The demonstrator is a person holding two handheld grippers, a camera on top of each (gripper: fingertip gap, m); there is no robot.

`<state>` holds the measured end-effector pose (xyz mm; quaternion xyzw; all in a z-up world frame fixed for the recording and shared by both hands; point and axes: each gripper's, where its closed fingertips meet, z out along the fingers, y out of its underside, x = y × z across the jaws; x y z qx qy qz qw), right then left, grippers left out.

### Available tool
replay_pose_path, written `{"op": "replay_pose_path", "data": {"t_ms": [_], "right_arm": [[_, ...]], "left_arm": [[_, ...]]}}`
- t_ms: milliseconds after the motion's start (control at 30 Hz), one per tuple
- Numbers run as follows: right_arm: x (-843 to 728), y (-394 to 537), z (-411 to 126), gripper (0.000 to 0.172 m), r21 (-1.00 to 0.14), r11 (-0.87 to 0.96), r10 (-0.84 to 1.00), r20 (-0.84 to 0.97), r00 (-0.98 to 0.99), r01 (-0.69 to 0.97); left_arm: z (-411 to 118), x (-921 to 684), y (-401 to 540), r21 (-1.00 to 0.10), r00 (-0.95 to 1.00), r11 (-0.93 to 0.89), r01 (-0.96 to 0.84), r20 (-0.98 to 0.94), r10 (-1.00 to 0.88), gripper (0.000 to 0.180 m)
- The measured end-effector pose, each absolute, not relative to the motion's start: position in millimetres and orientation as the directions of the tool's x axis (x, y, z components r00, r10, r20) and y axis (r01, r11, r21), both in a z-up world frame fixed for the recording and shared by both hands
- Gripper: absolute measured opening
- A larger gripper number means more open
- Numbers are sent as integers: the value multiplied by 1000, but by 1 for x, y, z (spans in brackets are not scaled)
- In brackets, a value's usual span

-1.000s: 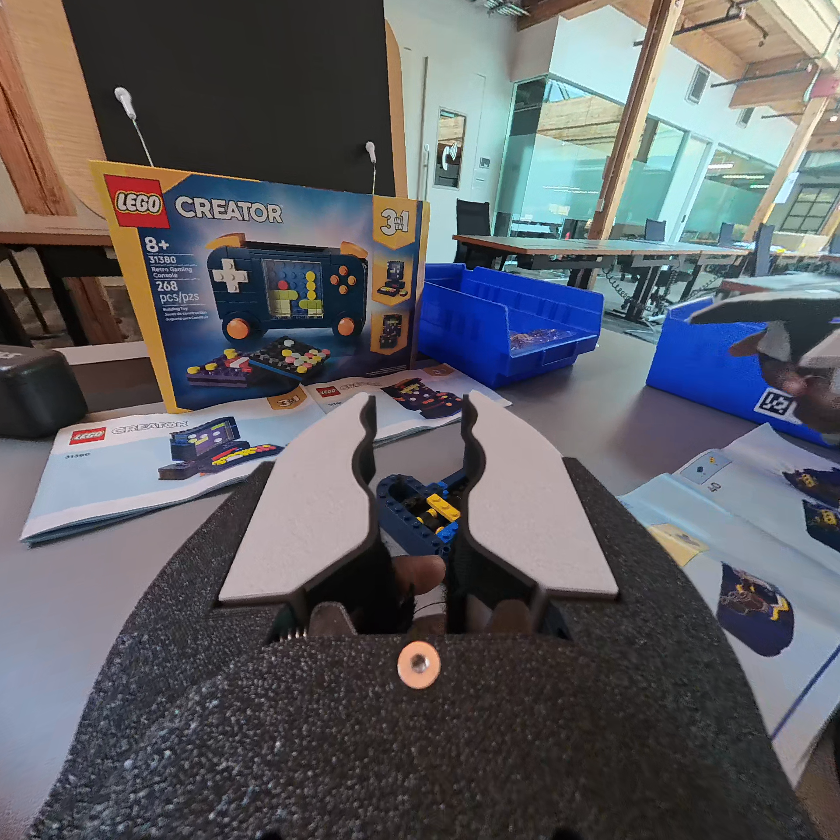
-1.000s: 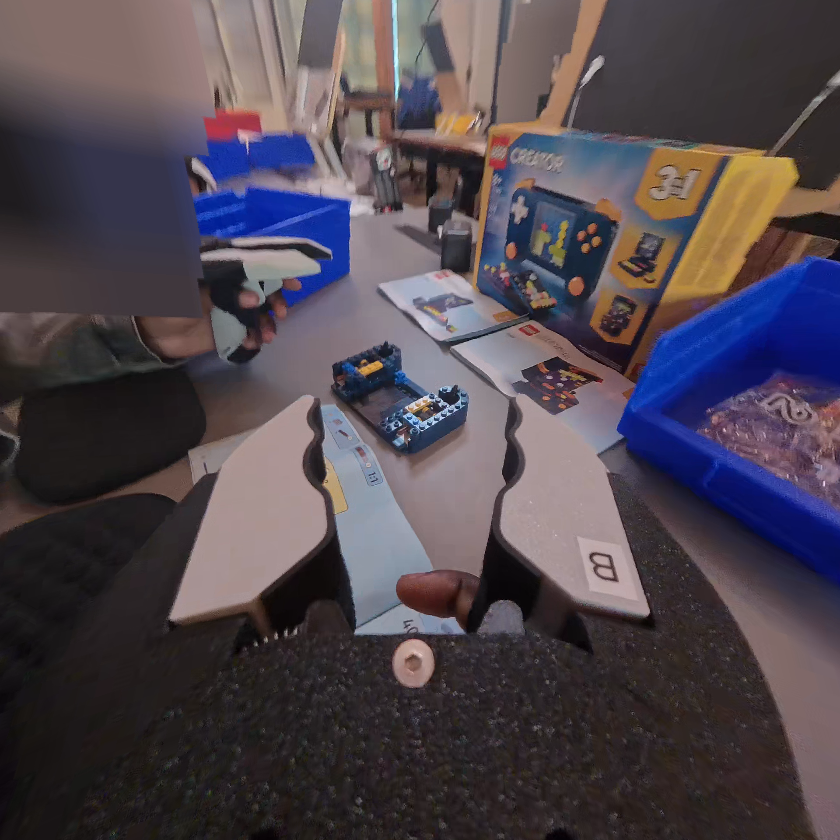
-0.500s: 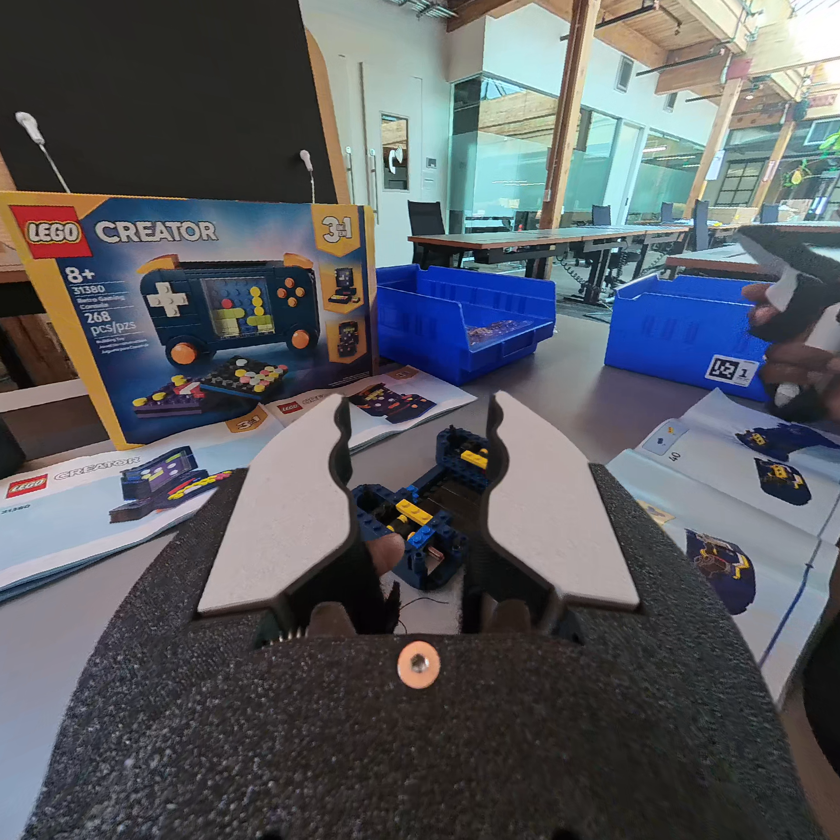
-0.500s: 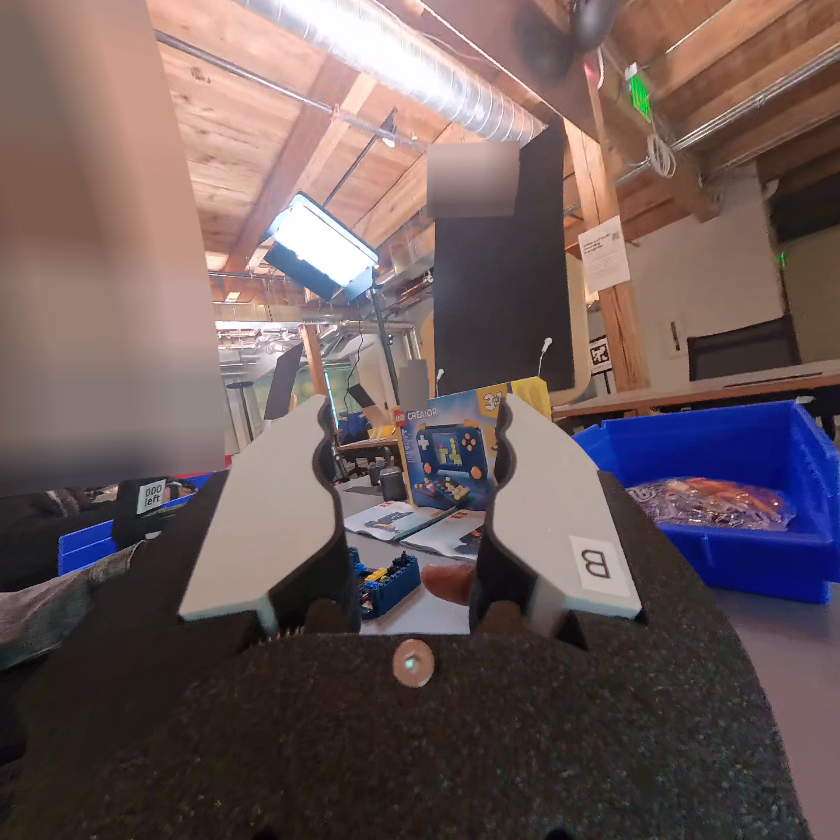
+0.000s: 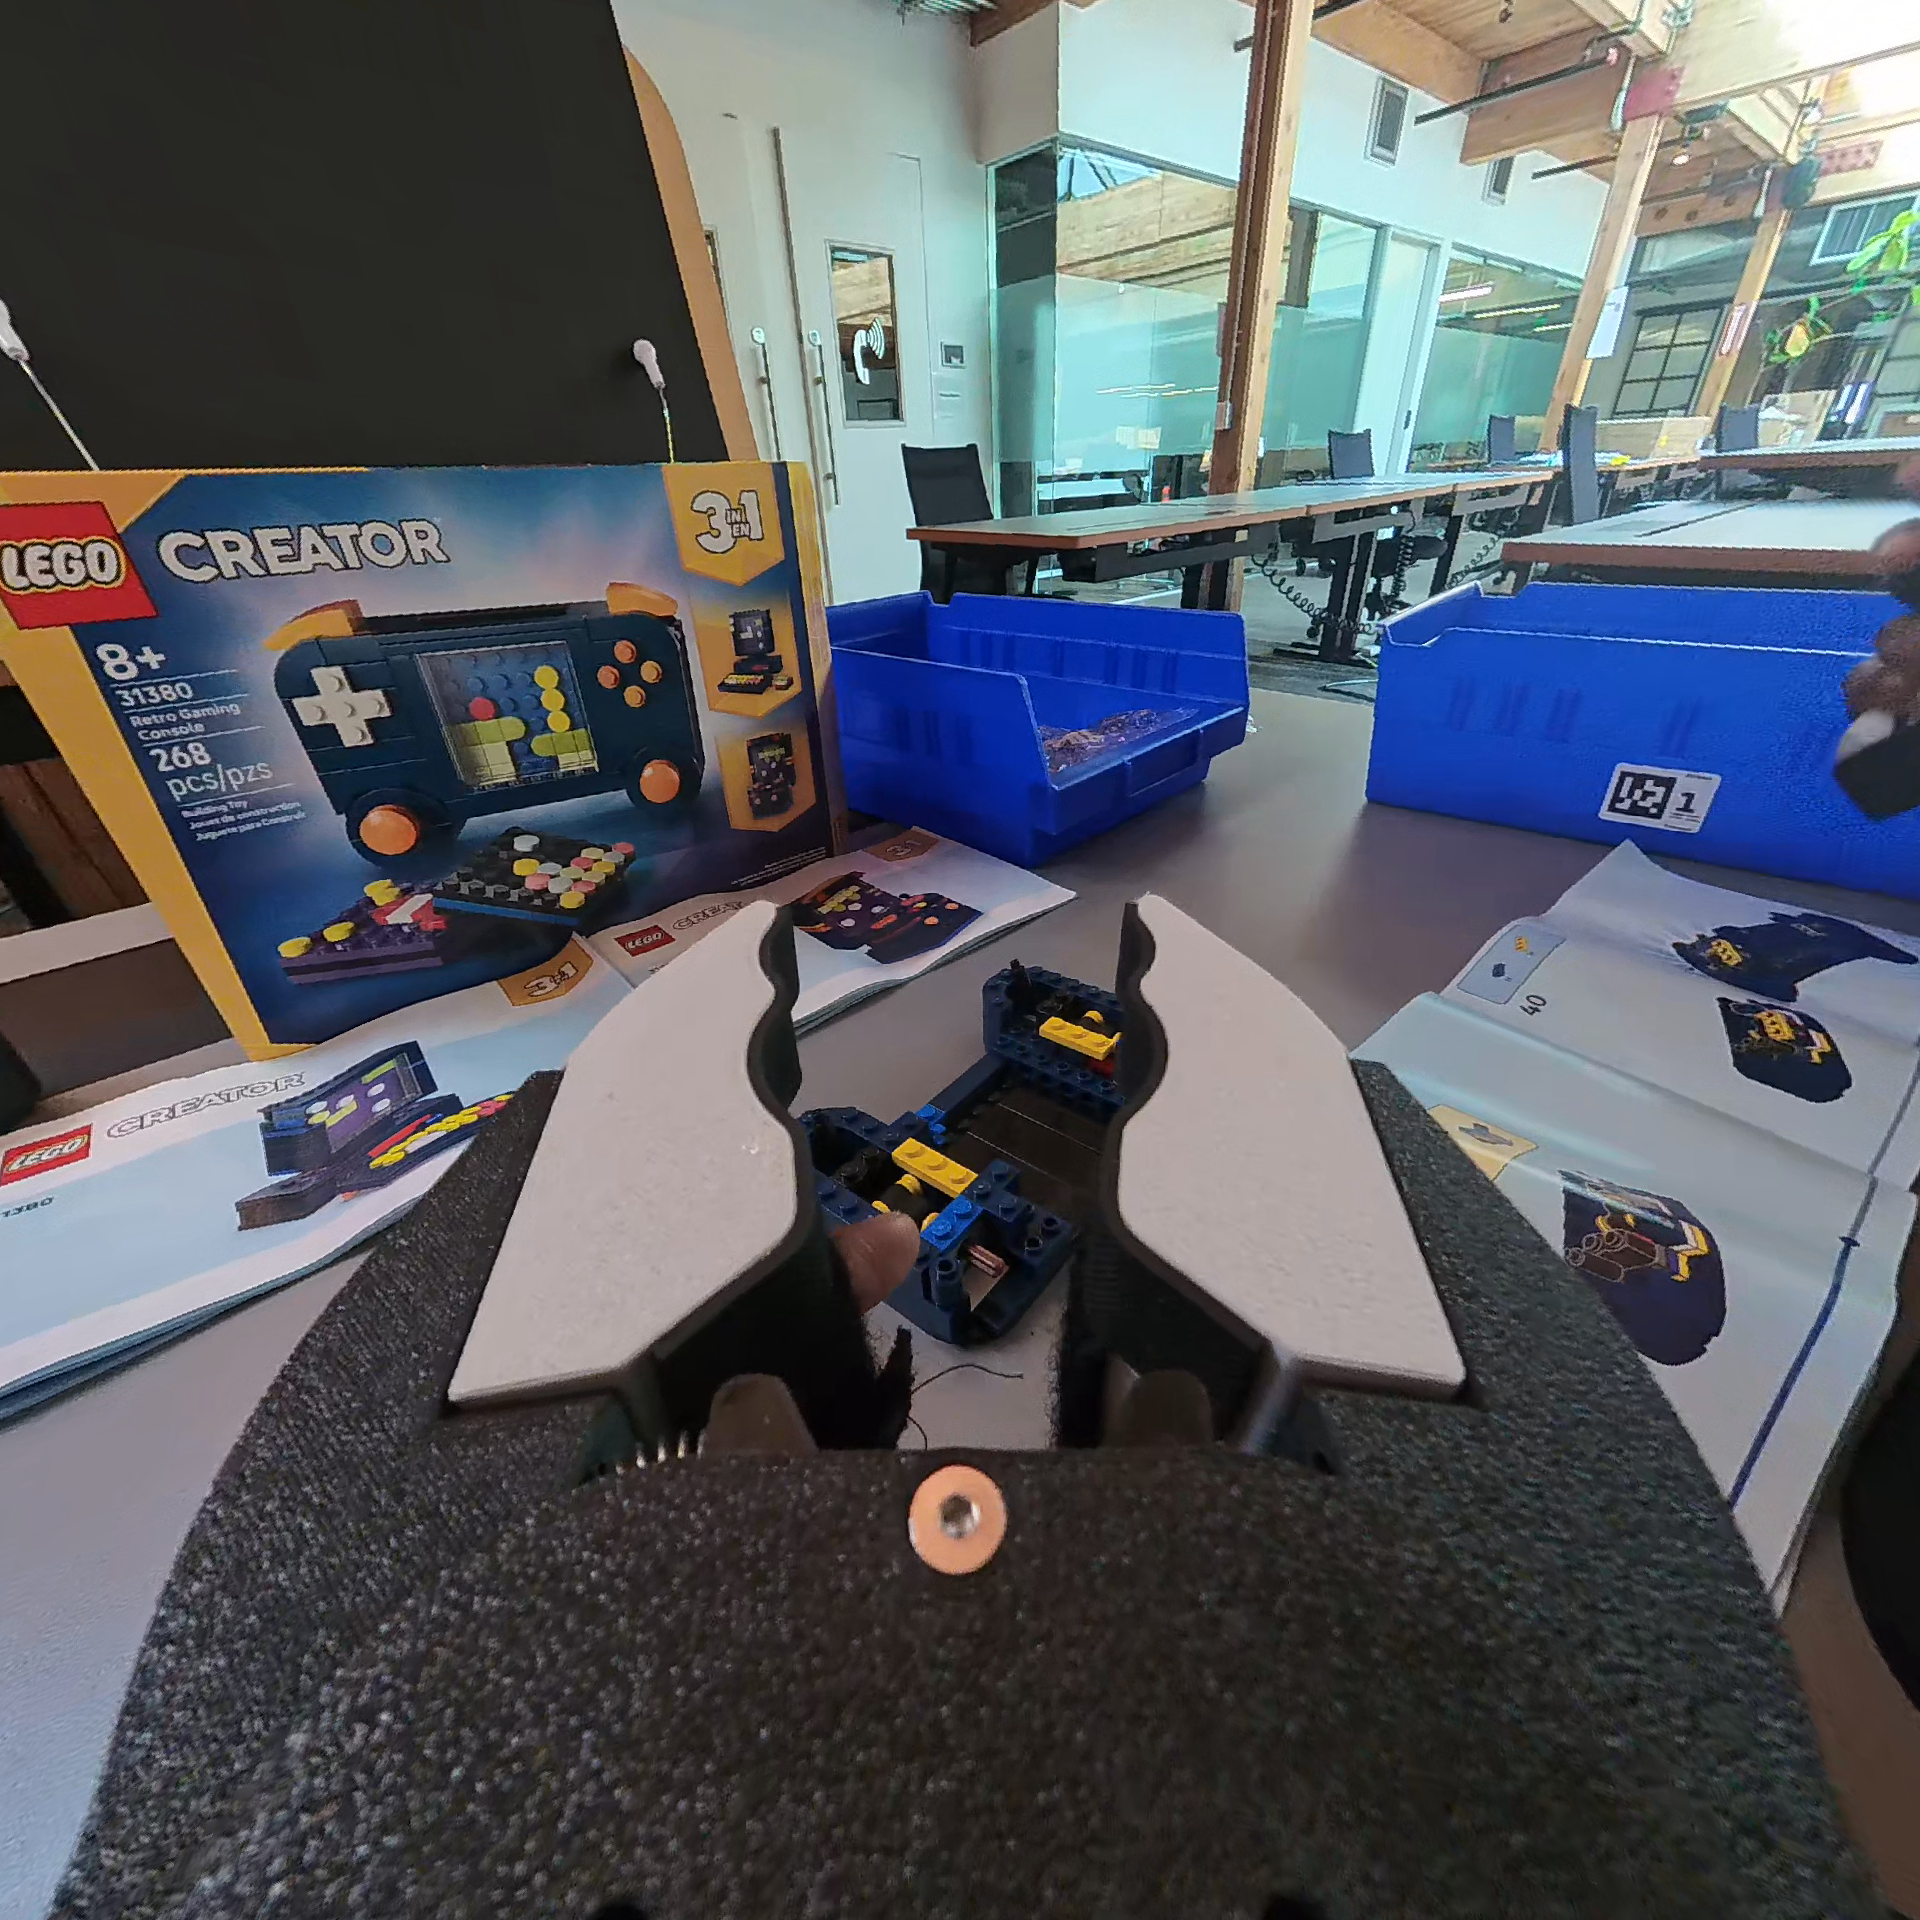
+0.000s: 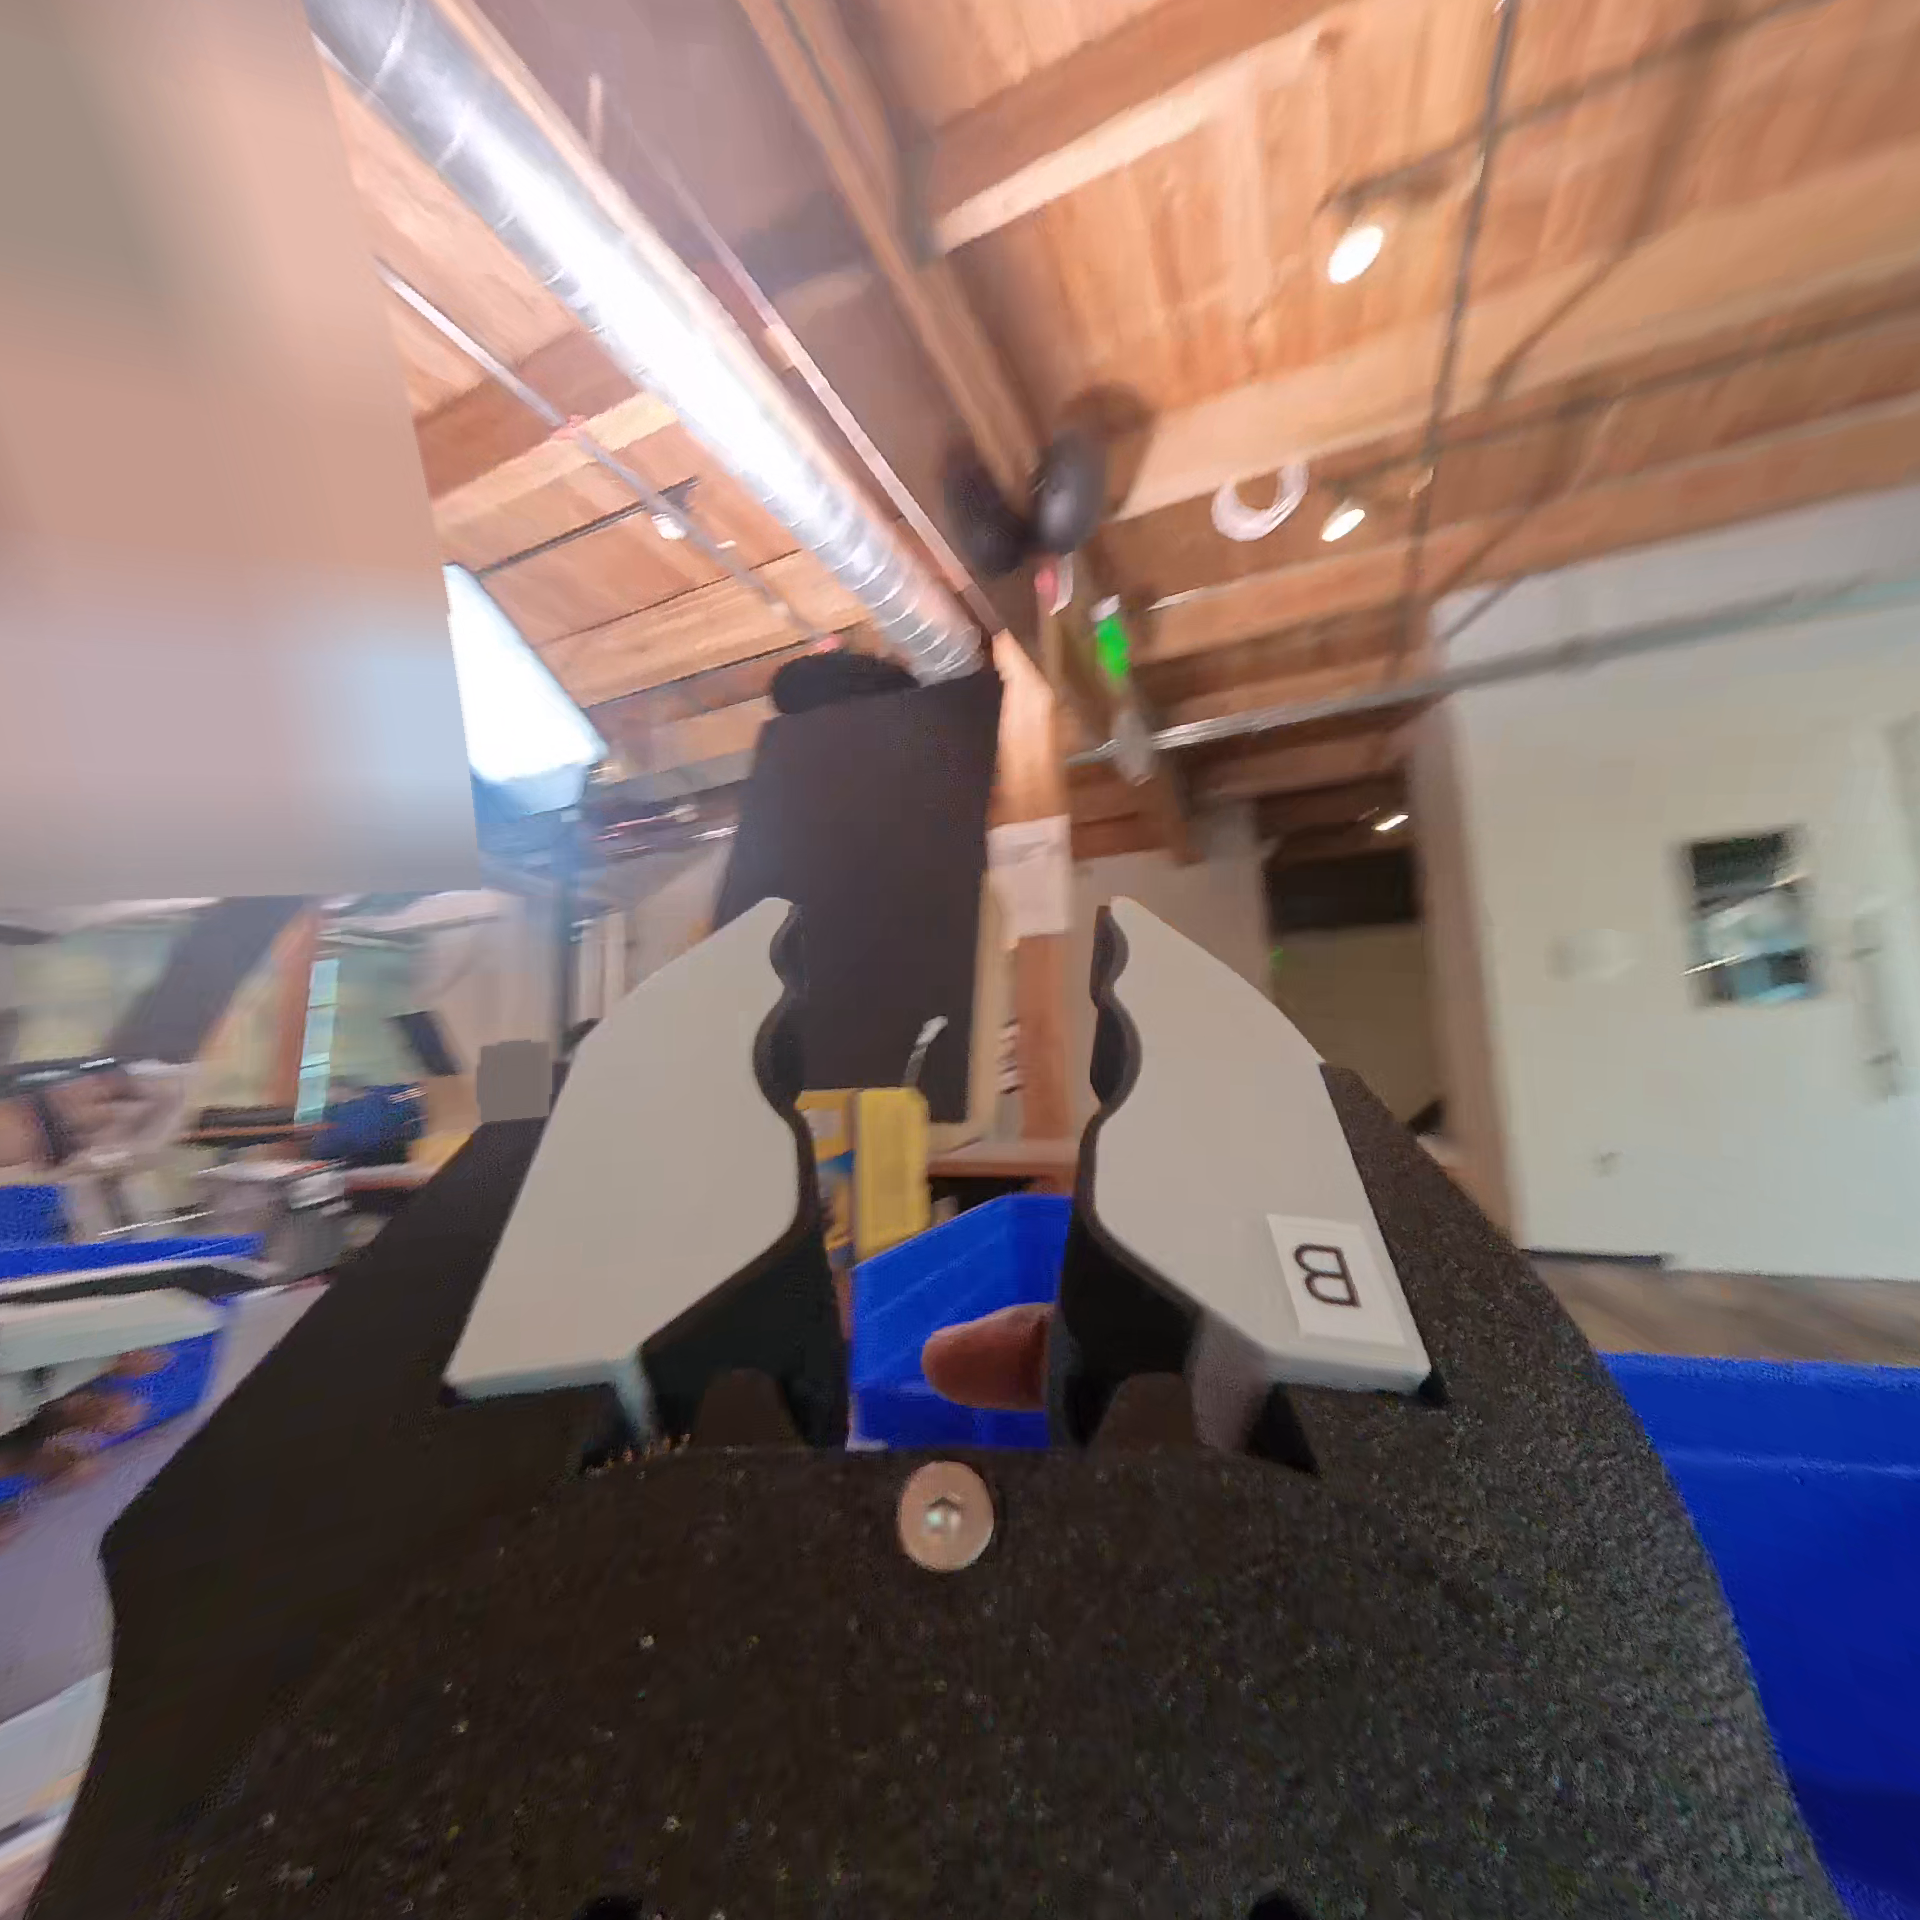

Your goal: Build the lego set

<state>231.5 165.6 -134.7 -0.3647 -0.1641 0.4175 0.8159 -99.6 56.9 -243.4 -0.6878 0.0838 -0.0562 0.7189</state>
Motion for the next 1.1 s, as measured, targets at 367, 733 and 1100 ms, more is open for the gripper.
{"op": "replay_pose_path", "data": {"t_ms": [367,733,1100], "right_arm": [[259,167,-128,45,-672,466,723,-86,685,-576],[261,171,-130,42,-666,436,737,-122,665,-605],[254,175,-133,40,-683,385,762,-143,631,-620]], "left_arm": [[-244,-98,58,-998,978,47,-42,-51,-203,57],[-245,-97,57,-998,976,43,-36,-45,-214,53],[-236,-106,54,-996,986,88,-31,-45,-163,48]]}}
